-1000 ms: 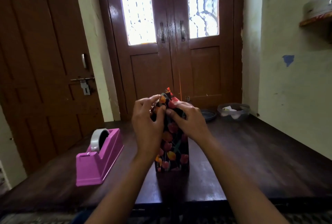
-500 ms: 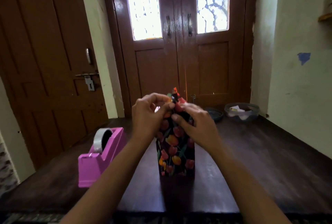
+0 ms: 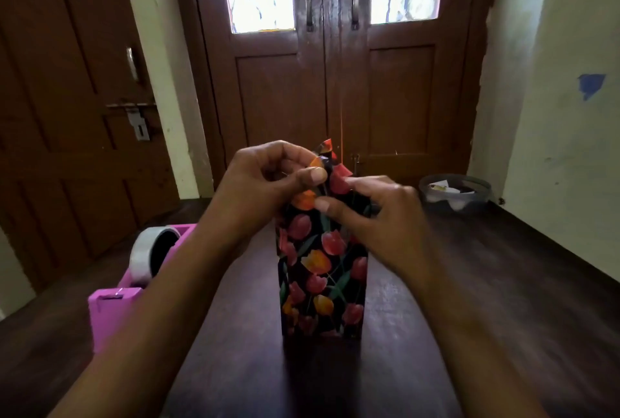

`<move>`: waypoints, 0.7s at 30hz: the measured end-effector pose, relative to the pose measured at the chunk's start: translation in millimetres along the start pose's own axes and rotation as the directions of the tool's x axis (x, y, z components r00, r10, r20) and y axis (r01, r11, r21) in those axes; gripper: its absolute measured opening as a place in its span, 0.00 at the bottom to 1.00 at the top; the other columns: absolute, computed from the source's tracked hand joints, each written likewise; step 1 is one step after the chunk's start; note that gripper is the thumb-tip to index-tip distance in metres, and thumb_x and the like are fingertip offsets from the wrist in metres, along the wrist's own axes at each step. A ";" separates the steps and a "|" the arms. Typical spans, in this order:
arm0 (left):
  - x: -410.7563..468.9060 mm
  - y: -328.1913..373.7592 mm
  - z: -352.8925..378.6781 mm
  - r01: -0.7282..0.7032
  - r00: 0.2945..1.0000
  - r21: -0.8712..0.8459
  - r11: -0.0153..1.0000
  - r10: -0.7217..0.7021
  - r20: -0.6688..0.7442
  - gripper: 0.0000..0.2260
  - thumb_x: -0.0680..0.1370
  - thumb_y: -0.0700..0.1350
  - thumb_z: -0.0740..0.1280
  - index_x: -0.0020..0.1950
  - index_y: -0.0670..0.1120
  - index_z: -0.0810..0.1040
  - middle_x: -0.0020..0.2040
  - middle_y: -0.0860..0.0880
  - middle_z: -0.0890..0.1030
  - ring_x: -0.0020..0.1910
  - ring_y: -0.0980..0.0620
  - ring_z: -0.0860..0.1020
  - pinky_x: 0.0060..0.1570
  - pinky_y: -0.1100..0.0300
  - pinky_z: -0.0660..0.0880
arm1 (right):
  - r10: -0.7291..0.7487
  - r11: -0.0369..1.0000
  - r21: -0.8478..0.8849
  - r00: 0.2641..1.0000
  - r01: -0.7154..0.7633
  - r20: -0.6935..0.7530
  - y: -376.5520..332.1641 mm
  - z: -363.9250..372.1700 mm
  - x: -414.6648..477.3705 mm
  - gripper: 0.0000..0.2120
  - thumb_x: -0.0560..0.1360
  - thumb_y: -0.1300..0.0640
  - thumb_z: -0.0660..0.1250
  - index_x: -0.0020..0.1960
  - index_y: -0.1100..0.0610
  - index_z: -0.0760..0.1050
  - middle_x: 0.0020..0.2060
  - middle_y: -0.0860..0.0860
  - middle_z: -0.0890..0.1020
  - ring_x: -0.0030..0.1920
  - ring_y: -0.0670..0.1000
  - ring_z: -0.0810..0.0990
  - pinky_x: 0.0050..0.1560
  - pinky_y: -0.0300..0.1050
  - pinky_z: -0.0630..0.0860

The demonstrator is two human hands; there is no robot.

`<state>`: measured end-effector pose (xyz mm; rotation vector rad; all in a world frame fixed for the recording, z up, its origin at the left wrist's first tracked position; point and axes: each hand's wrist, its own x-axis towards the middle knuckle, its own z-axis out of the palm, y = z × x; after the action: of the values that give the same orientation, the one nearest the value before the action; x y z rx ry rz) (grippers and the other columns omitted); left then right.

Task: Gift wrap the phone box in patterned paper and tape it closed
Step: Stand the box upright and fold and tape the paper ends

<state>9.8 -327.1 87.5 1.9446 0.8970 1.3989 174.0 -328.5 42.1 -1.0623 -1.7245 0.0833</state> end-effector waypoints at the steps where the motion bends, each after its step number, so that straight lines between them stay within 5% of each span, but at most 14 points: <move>1: 1.7 0.3 -1.6 0.010 1.000 -0.003 1.000 -0.010 0.012 0.11 0.67 0.48 0.70 0.45 0.44 0.80 0.38 0.48 0.82 0.36 0.56 0.81 0.36 0.68 0.76 | 0.000 1.000 0.016 0.999 0.000 0.043 -2.9 -5.6 3.8 0.19 0.63 0.31 0.66 0.49 0.38 0.77 0.40 0.35 0.77 0.46 0.37 0.77 0.44 0.34 0.74; 6: 6.2 -1.7 -5.1 0.065 0.997 -0.063 0.996 -0.061 0.052 0.08 0.67 0.48 0.70 0.41 0.44 0.81 0.36 0.48 0.81 0.35 0.56 0.79 0.37 0.67 0.77 | -0.035 0.998 0.055 0.990 0.028 0.135 -3.9 -11.1 16.7 0.18 0.59 0.35 0.68 0.48 0.34 0.71 0.46 0.35 0.75 0.47 0.29 0.73 0.44 0.21 0.68; 10: 8.8 -1.8 -4.7 0.079 0.996 -0.080 0.994 -0.075 0.057 0.06 0.69 0.47 0.69 0.39 0.44 0.80 0.35 0.49 0.81 0.35 0.55 0.79 0.36 0.66 0.78 | -0.113 0.990 -0.086 0.994 0.113 0.003 3.2 8.3 10.3 0.29 0.61 0.33 0.68 0.58 0.46 0.75 0.52 0.36 0.71 0.60 0.40 0.62 0.57 0.33 0.60; 14: 9.6 0.3 -1.5 0.099 0.995 -0.065 0.993 -0.097 0.037 0.05 0.72 0.43 0.69 0.41 0.41 0.80 0.36 0.47 0.82 0.35 0.57 0.80 0.35 0.67 0.77 | 0.151 0.988 0.026 0.986 -0.153 0.068 -3.1 13.8 9.5 0.46 0.62 0.41 0.74 0.74 0.47 0.56 0.73 0.48 0.57 0.72 0.49 0.57 0.62 0.39 0.59; 17: 11.7 3.3 -1.6 0.129 0.991 -0.029 0.991 -0.129 0.026 0.06 0.73 0.44 0.70 0.42 0.41 0.80 0.36 0.48 0.82 0.34 0.59 0.80 0.34 0.68 0.76 | 0.267 0.942 0.160 0.947 -0.296 0.179 -1.7 7.9 12.9 0.54 0.60 0.42 0.76 0.76 0.51 0.49 0.69 0.49 0.68 0.69 0.50 0.67 0.62 0.44 0.67; 21: 12.3 7.7 -6.7 0.177 0.984 0.062 0.982 -0.177 -0.004 0.06 0.72 0.45 0.72 0.38 0.44 0.79 0.34 0.51 0.81 0.32 0.61 0.79 0.33 0.69 0.76 | 0.279 0.954 0.070 0.949 -0.291 0.144 -6.1 8.7 4.7 0.58 0.55 0.38 0.75 0.76 0.53 0.51 0.70 0.51 0.68 0.70 0.52 0.66 0.67 0.50 0.68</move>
<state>7.6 -321.6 102.3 1.8604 1.0963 1.2802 163.2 -325.3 44.9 -1.2563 -1.6556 0.4203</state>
